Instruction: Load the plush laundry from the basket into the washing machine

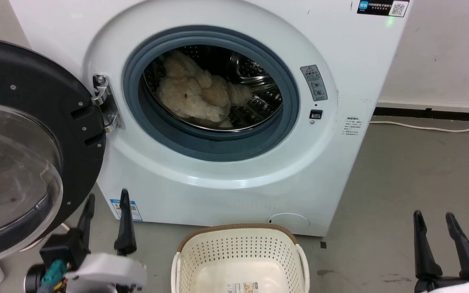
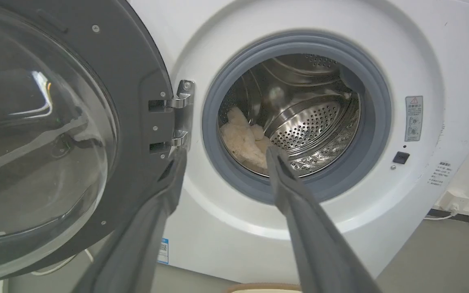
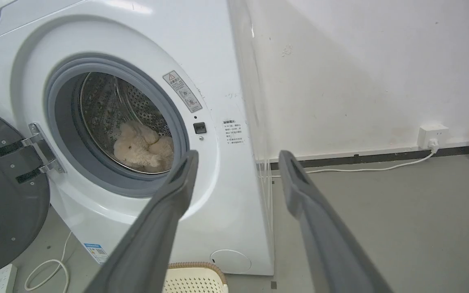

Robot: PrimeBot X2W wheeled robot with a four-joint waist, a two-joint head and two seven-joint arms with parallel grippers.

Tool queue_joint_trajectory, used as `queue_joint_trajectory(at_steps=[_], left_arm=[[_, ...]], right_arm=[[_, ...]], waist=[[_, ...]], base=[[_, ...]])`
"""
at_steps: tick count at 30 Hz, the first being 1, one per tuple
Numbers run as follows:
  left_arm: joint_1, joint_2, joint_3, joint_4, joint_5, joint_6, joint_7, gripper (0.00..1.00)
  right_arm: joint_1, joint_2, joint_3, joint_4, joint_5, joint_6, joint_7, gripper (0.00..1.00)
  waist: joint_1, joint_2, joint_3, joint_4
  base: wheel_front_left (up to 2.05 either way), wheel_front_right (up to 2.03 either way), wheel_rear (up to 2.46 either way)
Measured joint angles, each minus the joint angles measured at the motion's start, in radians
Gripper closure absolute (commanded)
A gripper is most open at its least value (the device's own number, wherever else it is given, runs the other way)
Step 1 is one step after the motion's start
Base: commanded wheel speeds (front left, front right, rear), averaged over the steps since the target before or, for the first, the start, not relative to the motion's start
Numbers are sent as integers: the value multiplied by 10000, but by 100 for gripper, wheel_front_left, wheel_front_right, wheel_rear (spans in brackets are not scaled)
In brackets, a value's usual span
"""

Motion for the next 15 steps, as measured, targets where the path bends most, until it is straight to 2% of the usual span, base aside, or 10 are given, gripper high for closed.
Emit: queue_joint_trajectory(at_steps=[15], left_arm=[[579,366,-332,-514,-165,-169,723,0]], right_arm=[[672,0,205,-10,-104,0,-38,0]], waist=[[1,0,-28,64]], base=[[0,0,0]])
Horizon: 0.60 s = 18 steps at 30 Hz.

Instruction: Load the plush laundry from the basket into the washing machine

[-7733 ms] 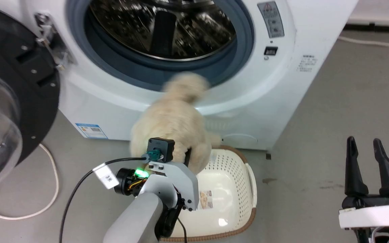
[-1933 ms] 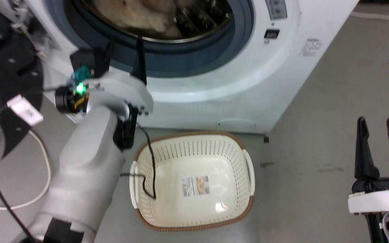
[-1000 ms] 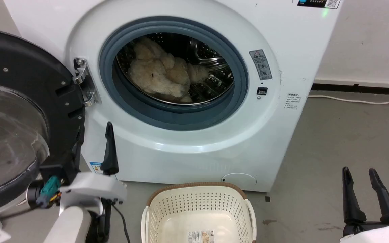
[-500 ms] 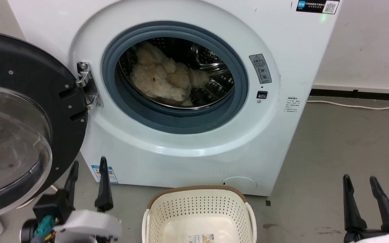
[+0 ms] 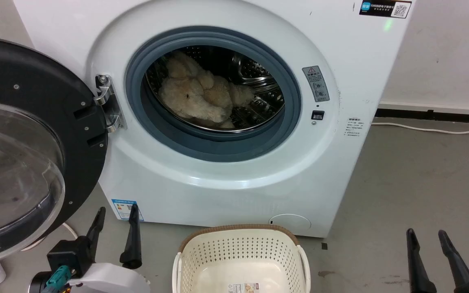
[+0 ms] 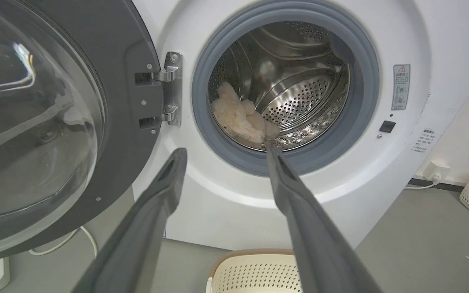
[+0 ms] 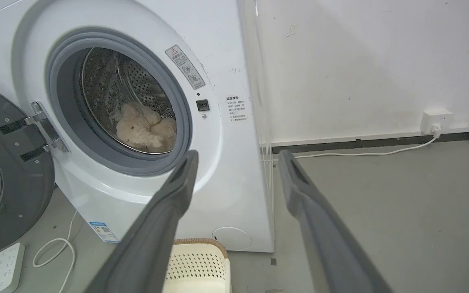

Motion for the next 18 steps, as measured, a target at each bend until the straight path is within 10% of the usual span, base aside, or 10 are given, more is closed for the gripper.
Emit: queue_joint_trajectory(at_steps=[18], left_arm=[[0,276,-485,-161,267,278,876,0]], right_arm=[[175,0,188,-230,-347,0,238,0]], waist=[[0,0,-9,22]], base=[[0,0,0]])
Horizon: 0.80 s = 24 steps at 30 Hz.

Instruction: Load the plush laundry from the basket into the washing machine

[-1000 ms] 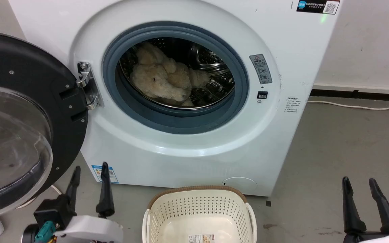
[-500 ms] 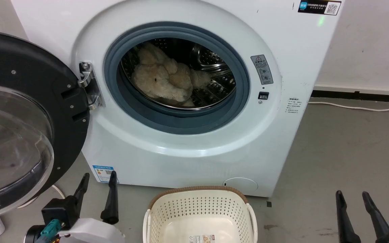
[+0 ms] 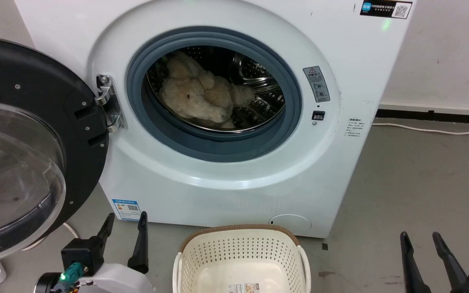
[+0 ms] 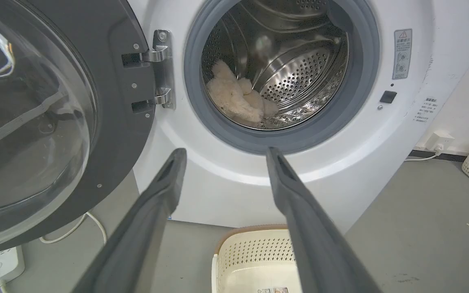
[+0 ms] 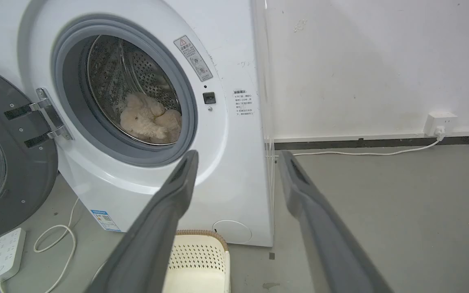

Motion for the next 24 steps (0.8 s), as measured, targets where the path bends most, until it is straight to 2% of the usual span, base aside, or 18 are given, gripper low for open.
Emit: queue_joint_trajectory(at_steps=[23,24], left_arm=[[0,-79,23,-17,-267,115,71,0],[-3,-81,23,-17,-265,115,73,100]], right_arm=[[0,0,19,-38,4,0,71,0],[-3,0,19,-33,4,0,71,100]], waist=[[0,0,13,-26],[0,0,13,-26]], base=[[0,0,0],[0,0,0]])
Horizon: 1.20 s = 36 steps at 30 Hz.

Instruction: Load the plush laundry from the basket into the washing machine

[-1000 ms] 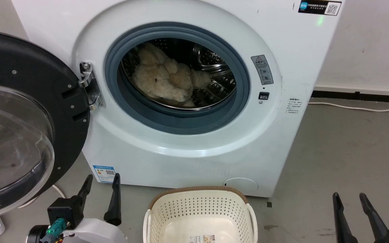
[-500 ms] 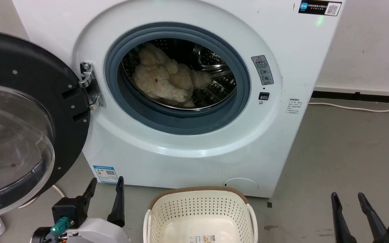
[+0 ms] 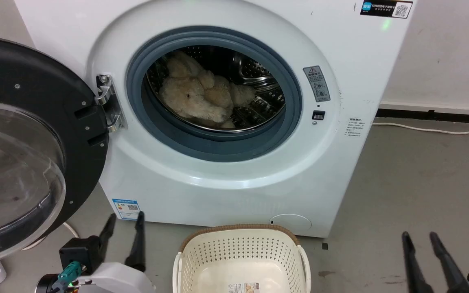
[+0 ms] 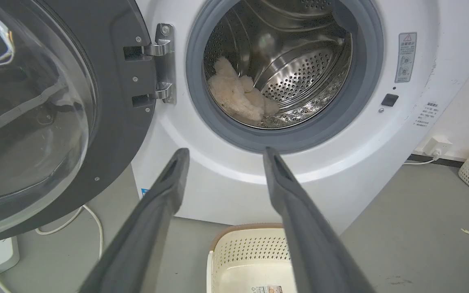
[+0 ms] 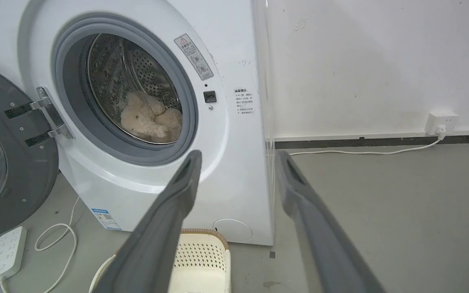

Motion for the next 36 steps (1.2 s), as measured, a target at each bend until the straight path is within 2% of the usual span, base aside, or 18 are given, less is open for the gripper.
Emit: queue_joint_trajectory(at_steps=[7,36], left_arm=[[-1,-15,10,2,4,-2,2,100],[-2,-696,744,36,1112,-606,194,100]], right_arm=[[-1,0,2,13,0,0,4,100],[-282,0,192,251,-462,0,276,100]], waist=[[0,0,7,-6],[0,0,112,-79]], base=[[0,0,0],[0,0,0]])
